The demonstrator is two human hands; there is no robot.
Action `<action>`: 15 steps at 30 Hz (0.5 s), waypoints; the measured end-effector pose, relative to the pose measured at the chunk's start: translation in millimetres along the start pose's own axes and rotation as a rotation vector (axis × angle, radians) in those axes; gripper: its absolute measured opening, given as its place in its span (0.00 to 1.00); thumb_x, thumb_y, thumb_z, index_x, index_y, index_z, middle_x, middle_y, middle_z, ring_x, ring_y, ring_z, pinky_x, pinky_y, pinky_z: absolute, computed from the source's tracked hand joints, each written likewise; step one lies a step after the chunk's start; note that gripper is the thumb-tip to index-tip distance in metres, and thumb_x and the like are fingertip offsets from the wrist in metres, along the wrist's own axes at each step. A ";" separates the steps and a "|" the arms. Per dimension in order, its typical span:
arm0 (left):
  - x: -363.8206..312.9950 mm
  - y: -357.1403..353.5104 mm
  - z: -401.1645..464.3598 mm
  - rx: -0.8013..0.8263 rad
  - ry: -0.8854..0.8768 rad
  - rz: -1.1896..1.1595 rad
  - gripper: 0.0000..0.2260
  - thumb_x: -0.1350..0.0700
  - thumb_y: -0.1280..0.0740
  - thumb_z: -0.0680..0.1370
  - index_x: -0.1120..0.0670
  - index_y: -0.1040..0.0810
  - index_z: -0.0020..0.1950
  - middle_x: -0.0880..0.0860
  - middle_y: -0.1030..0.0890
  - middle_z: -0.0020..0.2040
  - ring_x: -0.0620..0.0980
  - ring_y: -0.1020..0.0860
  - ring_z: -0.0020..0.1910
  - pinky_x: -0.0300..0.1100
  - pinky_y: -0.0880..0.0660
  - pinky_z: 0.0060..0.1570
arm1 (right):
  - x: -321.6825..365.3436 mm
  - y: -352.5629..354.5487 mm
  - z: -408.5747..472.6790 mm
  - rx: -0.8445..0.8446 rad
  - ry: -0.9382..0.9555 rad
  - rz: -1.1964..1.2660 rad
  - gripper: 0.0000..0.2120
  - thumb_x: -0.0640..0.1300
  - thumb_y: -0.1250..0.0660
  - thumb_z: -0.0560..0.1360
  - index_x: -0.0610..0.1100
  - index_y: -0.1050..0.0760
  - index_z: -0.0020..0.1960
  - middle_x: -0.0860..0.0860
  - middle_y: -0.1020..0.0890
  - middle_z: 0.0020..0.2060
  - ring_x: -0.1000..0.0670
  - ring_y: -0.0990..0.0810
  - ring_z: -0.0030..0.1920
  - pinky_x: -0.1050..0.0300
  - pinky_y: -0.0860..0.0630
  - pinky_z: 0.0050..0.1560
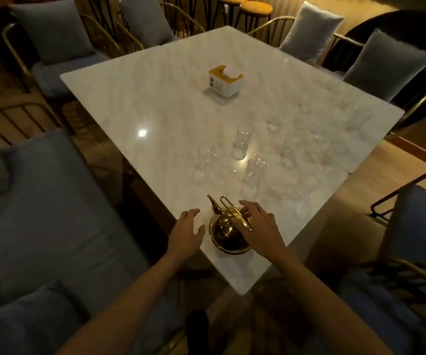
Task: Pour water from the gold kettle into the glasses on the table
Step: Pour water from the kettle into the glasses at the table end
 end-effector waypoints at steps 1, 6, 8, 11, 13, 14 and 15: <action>1.5 -5.0 5.0 0.018 0.014 -0.015 0.22 0.53 0.33 0.80 0.53 0.31 0.74 0.52 0.27 0.70 0.52 0.25 0.66 0.48 0.25 0.62 | -1.4 -2.2 2.7 0.000 0.002 0.017 0.24 0.61 0.37 0.80 0.54 0.33 0.72 0.54 0.24 0.67 0.52 0.23 0.62 0.49 0.34 0.69; -1.2 -31.2 20.6 0.109 0.023 -0.019 0.23 0.49 0.34 0.81 0.51 0.32 0.75 0.52 0.28 0.71 0.52 0.26 0.67 0.50 0.25 0.63 | 1.3 -1.9 10.6 -0.037 0.059 -0.013 0.19 0.56 0.34 0.80 0.49 0.27 0.67 0.52 0.19 0.62 0.51 0.21 0.57 0.56 0.31 0.60; -2.4 -39.9 23.8 0.133 0.035 -0.040 0.24 0.47 0.35 0.81 0.51 0.32 0.76 0.52 0.27 0.71 0.52 0.26 0.67 0.50 0.25 0.63 | -3.3 -3.1 12.7 -0.061 0.060 -0.001 0.17 0.54 0.34 0.81 0.48 0.25 0.66 0.51 0.18 0.59 0.51 0.20 0.54 0.53 0.25 0.58; 1.2 -56.6 25.7 0.173 0.113 -0.096 0.28 0.44 0.35 0.80 0.54 0.36 0.77 0.55 0.29 0.73 0.54 0.28 0.70 0.50 0.28 0.67 | -11.6 -6.7 15.0 -0.083 0.030 0.056 0.16 0.54 0.37 0.81 0.46 0.24 0.64 0.50 0.16 0.54 0.52 0.17 0.50 0.52 0.19 0.54; 4.1 -67.8 25.2 0.192 0.176 -0.148 0.32 0.41 0.37 0.80 0.56 0.38 0.79 0.56 0.31 0.75 0.56 0.30 0.72 0.52 0.30 0.70 | -13.1 -12.2 15.5 -0.077 0.021 0.080 0.15 0.51 0.37 0.82 0.45 0.25 0.65 0.49 0.15 0.53 0.51 0.16 0.49 0.61 0.19 0.51; 4.2 -71.8 25.4 0.190 0.184 -0.178 0.31 0.41 0.37 0.80 0.56 0.38 0.78 0.56 0.30 0.74 0.56 0.30 0.72 0.50 0.31 0.69 | -13.5 -14.6 15.5 -0.073 0.010 0.094 0.15 0.50 0.37 0.82 0.44 0.25 0.65 0.49 0.15 0.53 0.52 0.16 0.49 0.68 0.22 0.50; 0.6 -73.4 25.2 0.190 0.184 -0.208 0.29 0.43 0.37 0.81 0.56 0.36 0.77 0.55 0.27 0.72 0.55 0.28 0.70 0.47 0.31 0.67 | -13.6 -15.9 15.1 -0.071 -0.006 0.115 0.15 0.49 0.37 0.83 0.44 0.26 0.66 0.49 0.15 0.53 0.53 0.16 0.48 0.74 0.25 0.48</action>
Point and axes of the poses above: each hand's wrist, its own z-axis towards the middle knuckle, its own y-axis out of the back of the hand, x = y × z, the point moved 10 cm from there along z, towards the middle knuckle
